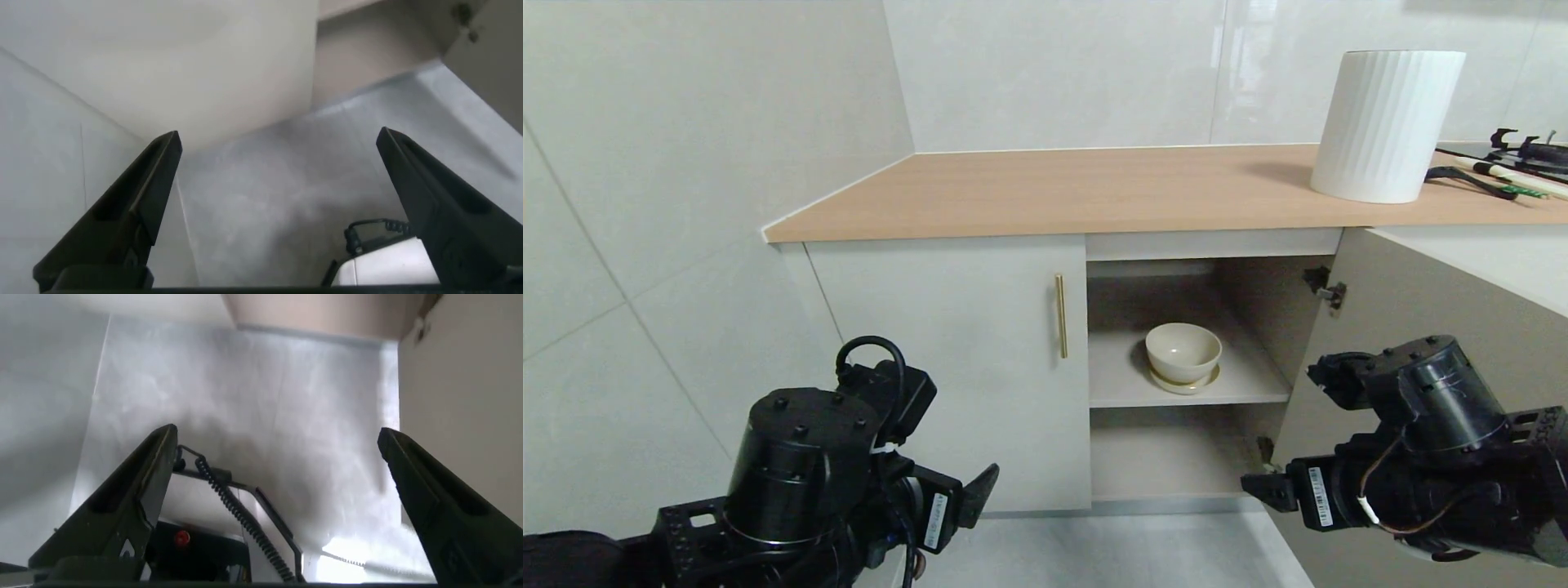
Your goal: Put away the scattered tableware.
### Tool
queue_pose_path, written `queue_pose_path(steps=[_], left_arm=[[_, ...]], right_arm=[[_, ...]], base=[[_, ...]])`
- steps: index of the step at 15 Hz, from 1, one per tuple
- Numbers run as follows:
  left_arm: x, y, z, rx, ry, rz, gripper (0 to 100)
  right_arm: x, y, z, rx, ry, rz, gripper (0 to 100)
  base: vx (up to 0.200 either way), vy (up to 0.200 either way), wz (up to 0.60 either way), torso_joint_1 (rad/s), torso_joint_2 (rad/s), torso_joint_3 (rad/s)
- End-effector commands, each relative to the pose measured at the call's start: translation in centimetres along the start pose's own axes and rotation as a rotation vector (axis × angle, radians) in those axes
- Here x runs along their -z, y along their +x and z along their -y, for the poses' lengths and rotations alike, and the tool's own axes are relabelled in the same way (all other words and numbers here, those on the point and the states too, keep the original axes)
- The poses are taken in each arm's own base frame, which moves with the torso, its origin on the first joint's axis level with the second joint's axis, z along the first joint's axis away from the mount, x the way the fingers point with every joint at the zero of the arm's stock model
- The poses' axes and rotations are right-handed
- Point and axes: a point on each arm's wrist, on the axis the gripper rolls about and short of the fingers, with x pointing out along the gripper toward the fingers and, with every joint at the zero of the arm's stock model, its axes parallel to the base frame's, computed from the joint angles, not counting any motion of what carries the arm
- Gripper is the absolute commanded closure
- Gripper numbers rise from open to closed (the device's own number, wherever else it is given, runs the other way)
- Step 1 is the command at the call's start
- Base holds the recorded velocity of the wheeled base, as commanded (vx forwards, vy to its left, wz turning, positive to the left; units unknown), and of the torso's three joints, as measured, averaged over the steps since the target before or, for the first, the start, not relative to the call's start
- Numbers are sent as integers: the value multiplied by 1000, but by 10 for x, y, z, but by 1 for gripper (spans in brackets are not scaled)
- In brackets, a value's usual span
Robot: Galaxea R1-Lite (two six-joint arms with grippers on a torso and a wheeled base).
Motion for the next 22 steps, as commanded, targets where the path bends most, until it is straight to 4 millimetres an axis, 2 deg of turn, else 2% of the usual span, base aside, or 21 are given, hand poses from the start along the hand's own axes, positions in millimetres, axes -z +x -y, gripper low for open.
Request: queue_pose_path(steps=[1,8,10,14,17,22], left_arm=[[1,0,0,-1,1,-3,0],[4,1,1,0,7,-14,0],[4,1,1,0,9,-15,0],[5,1,0,-18,13,-17,0],[4,-1,-1,-16,9,-9,0],[5,1,0,-22,12,-14,0]], right_arm=[[4,3,0,6,-6,-19,0],[5,5,0,6,-8,-27,0],[6,5,0,5,-10,-30,0],[28,-4,0,-9,-70,-70,0],[29,-12,2,-15,-90,-63,0],[31,-12,2,-8,-97,-82,0]], base=[[-200,0,0,7,2,-2],[-200,0,0,0,3,4],[0,0,0,0,0,0],[0,0,0,0,0,0],[0,0,0,0,0,0],[0,0,0,0,0,0]])
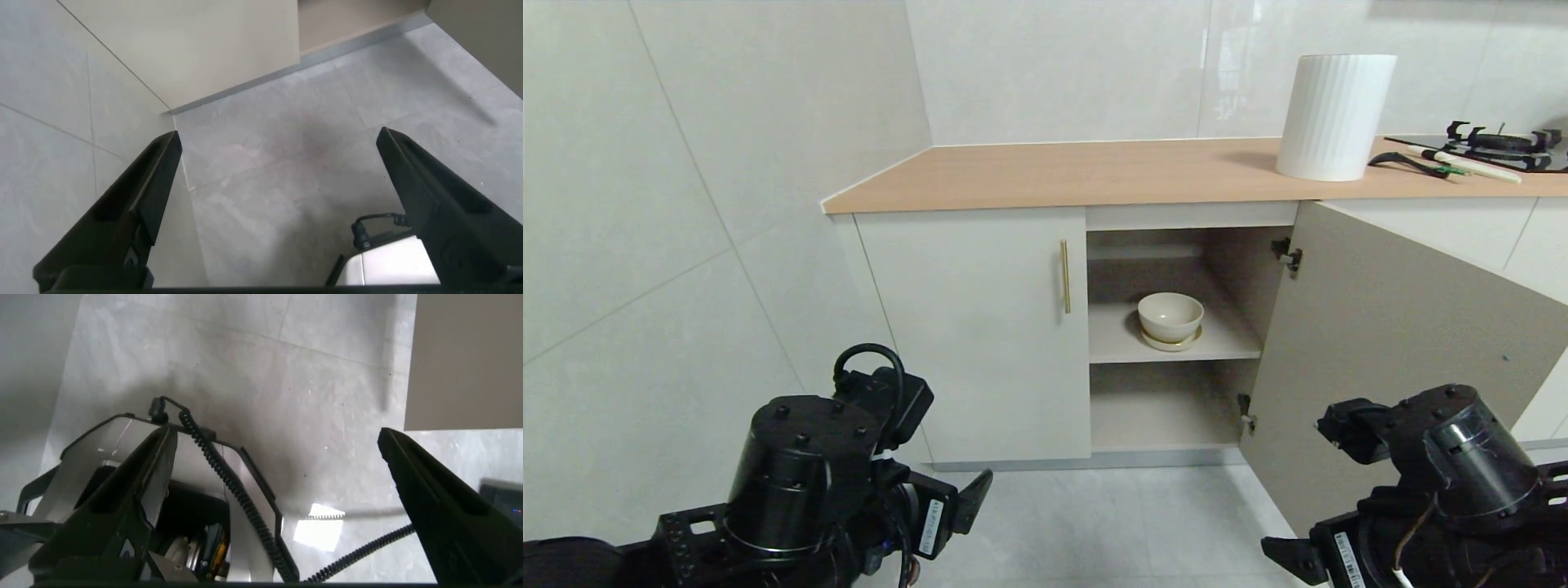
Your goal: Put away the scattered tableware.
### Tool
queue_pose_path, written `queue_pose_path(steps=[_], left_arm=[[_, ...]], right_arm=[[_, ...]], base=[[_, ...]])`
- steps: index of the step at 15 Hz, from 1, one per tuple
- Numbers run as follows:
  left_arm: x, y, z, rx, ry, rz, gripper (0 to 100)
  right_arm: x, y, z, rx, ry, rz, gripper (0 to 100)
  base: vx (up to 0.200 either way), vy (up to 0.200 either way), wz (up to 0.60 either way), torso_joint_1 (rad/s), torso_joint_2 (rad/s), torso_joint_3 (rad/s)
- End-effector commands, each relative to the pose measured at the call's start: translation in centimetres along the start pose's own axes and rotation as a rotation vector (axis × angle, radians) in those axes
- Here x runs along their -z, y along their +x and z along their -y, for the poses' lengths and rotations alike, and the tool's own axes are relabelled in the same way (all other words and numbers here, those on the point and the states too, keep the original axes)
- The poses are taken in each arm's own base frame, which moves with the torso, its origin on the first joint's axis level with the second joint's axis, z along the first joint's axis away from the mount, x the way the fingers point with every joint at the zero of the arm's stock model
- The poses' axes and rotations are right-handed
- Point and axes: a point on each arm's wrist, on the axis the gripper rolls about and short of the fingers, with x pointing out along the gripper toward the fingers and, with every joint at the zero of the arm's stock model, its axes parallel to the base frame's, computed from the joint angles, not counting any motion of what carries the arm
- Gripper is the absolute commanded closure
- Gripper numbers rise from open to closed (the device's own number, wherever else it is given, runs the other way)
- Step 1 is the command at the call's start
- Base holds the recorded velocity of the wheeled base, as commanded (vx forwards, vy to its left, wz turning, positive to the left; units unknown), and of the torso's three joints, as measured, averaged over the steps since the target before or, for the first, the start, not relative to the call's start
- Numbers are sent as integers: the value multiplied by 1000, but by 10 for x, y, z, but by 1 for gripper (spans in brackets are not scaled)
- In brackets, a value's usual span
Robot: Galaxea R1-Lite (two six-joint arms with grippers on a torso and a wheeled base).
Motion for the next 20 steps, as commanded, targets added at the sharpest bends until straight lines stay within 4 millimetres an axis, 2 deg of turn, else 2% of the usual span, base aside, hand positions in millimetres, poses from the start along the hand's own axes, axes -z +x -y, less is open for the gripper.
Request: queue_pose_path(steps=[1,4,15,17,18,20], left_arm=[[0,1,0,-1,1,-3,0],[0,1,0,-9,1,0,0],[0,1,0,-20,0,3,0],[0,1,0,-20,-1,4,0],[0,1,0,-21,-1,4,0],[0,1,0,-20,0,3,0]], right_arm=[[0,0,0,-1,0,0,0],[0,1,0,1,-1,-4,0],[8,-1,5,37,-47,-91,0],[5,1,17,77,-34,-94,0],[0,0,33,124,-24,-84,0],[-2,-15,67,221,-49,-105,0]], base=[[0,0,0,0,0,0],[0,0,0,0,0,0],[0,-200,0,2,2,1],[0,-200,0,0,0,0],[0,-200,0,-2,2,2],[0,0,0,0,0,0]])
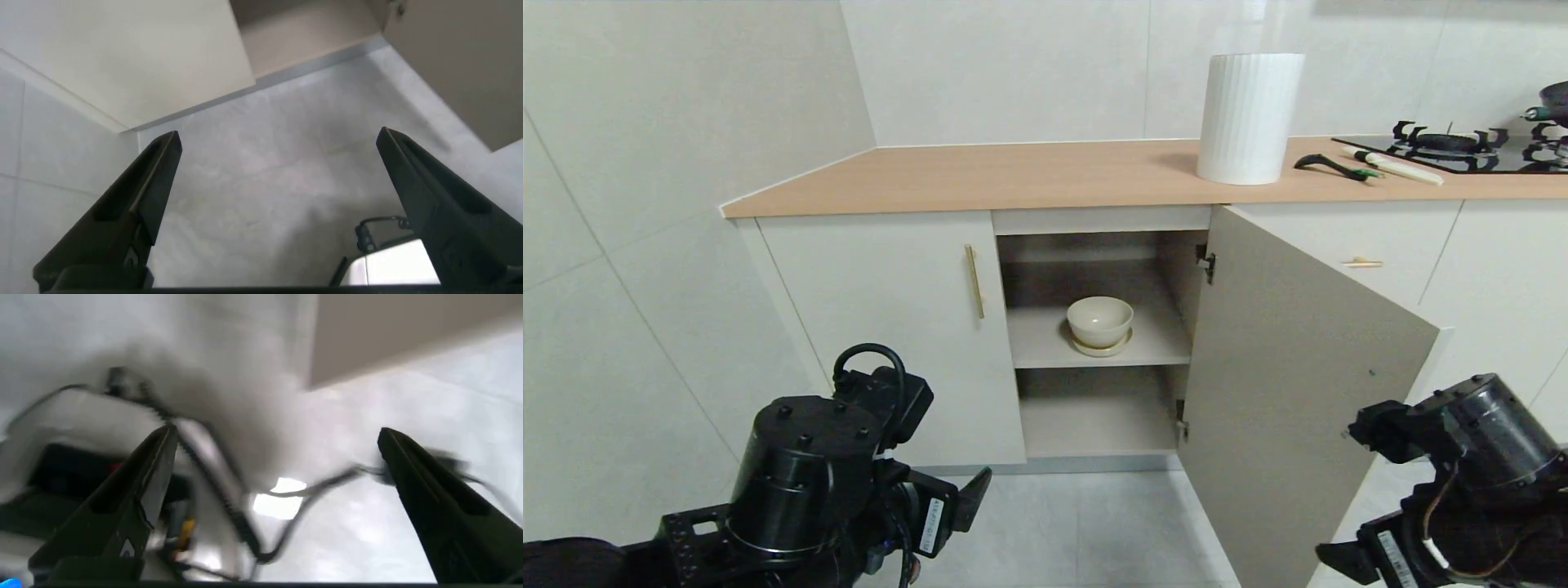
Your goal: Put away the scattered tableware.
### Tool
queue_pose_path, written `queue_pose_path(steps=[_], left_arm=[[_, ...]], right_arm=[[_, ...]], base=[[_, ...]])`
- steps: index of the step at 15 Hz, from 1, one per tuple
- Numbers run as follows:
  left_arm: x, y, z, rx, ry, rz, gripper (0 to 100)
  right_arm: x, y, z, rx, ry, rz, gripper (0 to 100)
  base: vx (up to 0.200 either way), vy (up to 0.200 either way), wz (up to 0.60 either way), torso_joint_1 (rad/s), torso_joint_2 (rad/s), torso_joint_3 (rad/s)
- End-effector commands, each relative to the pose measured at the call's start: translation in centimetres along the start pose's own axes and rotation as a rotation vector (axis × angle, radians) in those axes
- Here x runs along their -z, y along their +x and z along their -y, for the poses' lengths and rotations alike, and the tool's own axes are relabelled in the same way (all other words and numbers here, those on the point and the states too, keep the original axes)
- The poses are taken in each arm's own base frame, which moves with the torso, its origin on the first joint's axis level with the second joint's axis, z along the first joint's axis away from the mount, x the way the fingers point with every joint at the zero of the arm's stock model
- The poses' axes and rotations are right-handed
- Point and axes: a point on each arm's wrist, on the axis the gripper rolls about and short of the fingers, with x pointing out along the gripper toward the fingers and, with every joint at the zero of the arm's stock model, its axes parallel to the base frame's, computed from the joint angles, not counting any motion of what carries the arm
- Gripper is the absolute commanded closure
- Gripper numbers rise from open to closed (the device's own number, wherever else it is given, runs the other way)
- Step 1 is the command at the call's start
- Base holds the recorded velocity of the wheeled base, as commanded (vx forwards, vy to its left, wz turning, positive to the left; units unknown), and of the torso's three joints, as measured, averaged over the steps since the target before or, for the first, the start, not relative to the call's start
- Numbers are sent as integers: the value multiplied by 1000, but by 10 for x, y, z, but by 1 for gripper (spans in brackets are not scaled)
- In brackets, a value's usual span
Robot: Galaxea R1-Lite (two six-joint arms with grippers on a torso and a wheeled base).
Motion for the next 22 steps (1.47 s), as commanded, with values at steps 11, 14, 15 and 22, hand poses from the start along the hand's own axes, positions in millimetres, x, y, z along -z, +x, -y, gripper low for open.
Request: queue_pose_path(steps=[11,14,15,22], left_arm=[[-1,0,0,-1,-2,3,0],[-1,0,0,0,-3,4,0],[-2,0,0,-1,-5,7,0],[-2,-1,0,0,-5,9,0]], right_arm=[[-38,-8,134,224,349,75,0],[-46,-2,143,209,419,166,0],[-50,6,145,205,459,187,0],[-60,35,125,127,519,175,0]], base=[[0,0,0,0,0,0],[0,0,0,0,0,0],[0,0,0,0,0,0],[0,0,0,0,0,0]])
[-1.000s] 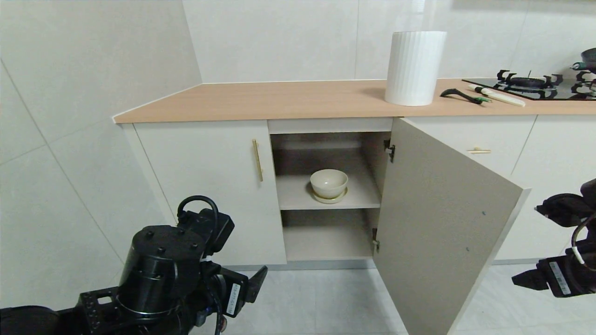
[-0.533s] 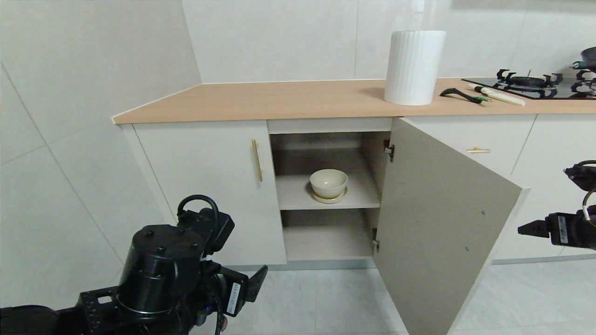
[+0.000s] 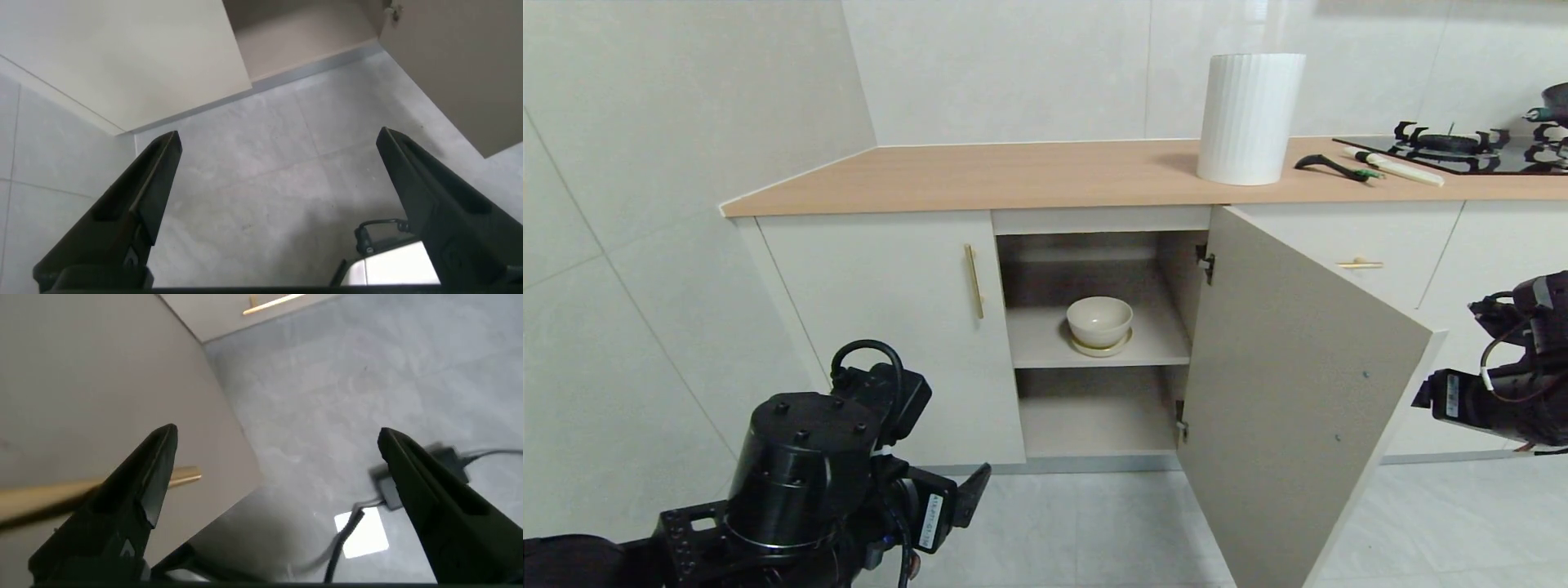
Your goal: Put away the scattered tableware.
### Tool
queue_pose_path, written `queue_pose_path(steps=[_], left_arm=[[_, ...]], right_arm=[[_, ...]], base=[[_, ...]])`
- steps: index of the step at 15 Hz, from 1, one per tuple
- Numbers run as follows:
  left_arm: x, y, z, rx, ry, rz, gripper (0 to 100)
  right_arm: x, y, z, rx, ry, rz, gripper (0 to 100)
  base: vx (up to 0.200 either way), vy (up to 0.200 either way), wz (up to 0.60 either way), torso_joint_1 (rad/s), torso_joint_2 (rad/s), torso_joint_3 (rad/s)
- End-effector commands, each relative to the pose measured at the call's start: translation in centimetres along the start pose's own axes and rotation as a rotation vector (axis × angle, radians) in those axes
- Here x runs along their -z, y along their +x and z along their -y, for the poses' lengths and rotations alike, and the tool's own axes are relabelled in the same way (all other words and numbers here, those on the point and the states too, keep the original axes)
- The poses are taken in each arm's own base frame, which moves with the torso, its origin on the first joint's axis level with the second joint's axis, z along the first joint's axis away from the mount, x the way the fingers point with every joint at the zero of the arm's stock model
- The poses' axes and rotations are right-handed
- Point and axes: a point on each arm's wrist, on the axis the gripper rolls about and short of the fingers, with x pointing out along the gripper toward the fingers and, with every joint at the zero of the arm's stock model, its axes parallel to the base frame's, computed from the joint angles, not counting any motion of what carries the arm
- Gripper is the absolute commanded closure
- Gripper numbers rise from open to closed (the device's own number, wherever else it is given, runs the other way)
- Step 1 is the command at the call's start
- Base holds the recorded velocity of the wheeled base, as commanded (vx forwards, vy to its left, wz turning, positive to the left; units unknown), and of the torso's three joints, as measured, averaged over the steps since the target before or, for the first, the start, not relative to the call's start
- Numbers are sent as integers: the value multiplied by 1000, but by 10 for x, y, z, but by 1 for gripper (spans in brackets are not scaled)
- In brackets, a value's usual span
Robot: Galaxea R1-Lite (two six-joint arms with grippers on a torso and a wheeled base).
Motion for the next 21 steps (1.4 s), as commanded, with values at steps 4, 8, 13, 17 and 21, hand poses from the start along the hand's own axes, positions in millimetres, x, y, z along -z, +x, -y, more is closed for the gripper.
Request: queue_pose_path(steps=[4,8,13,17,21], left_arm=[[-1,-1,0,1,-3,7,0],[-4,-3,-2,-16,-19,22,0],[-16,-24,-16,-37,-63,106,0],[-19,-26,-21,-88,-48,111,0],[-19,-24,-21,-89,-46,107,0]], right_arm=[[9,3,-14,-100,-10,14,0],[15,-8,-69,-263,-103,37,0],[17,-11,-136,-426,-209,37,0],[30,9,-178,-482,-279,-12,0],[33,40,-199,-491,-261,-7,0]], base=[[0,0,0,0,0,0],[0,0,0,0,0,0],[0,0,0,0,0,0],[0,0,0,0,0,0],[0,0,0,0,0,0]])
